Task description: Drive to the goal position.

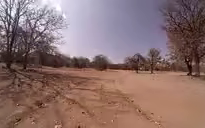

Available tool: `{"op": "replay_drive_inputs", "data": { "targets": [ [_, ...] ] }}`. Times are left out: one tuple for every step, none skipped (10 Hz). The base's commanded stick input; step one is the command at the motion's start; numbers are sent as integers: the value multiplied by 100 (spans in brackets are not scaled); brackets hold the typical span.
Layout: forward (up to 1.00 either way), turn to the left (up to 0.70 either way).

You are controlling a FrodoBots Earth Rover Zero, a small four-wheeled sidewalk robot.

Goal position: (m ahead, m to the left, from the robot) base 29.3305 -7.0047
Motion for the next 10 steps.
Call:
{"op": "replay_drive_inputs", "data": {
  "targets": [
    [100,3],
    [100,3],
    [100,3],
    [100,3],
    [100,3],
    [100,3],
    [100,3],
    [100,3],
    [100,3],
    [100,3]
  ]
}}
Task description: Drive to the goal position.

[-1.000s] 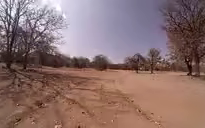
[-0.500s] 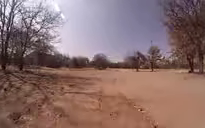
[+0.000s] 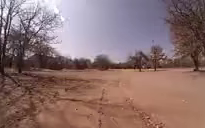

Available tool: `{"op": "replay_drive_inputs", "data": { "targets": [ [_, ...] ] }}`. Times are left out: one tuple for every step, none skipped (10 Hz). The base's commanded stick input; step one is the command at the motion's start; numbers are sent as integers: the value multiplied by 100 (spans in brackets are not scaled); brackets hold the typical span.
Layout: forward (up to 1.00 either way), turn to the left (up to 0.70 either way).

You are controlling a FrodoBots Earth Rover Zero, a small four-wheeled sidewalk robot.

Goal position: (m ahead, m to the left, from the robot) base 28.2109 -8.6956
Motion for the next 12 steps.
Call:
{"op": "replay_drive_inputs", "data": {
  "targets": [
    [100,3],
    [100,3],
    [100,3],
    [100,3],
    [100,3],
    [100,3],
    [100,3],
    [100,3],
    [100,3],
    [100,3],
    [100,3],
    [100,3]
  ]
}}
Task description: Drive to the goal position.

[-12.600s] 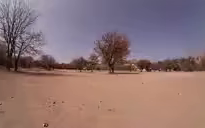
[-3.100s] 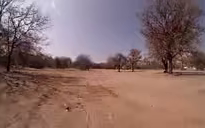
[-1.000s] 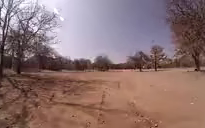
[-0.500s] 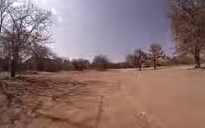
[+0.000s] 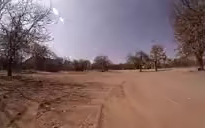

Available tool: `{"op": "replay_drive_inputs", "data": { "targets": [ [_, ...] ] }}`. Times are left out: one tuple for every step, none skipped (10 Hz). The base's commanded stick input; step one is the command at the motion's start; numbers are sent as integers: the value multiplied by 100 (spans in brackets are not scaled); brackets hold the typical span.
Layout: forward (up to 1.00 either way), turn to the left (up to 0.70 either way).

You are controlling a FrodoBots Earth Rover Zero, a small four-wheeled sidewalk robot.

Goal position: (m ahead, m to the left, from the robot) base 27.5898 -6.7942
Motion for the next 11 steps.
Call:
{"op": "replay_drive_inputs", "data": {
  "targets": [
    [100,3],
    [100,3],
    [100,3],
    [100,3],
    [100,3],
    [100,3],
    [100,3],
    [100,3],
    [100,3],
    [100,3],
    [100,3]
  ]
}}
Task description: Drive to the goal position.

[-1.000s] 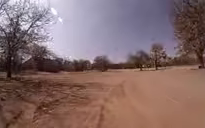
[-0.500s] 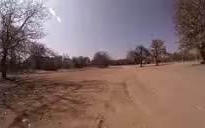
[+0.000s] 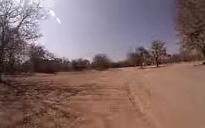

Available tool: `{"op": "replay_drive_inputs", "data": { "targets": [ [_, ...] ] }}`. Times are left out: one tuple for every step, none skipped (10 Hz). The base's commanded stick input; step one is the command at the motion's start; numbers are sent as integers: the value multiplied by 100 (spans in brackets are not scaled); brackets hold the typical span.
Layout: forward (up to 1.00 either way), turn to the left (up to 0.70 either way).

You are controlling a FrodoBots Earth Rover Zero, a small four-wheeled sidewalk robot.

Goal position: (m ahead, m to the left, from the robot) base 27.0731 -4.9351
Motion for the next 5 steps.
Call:
{"op": "replay_drive_inputs", "data": {
  "targets": [
    [100,3],
    [100,3],
    [100,3],
    [100,3],
    [100,3]
  ]
}}
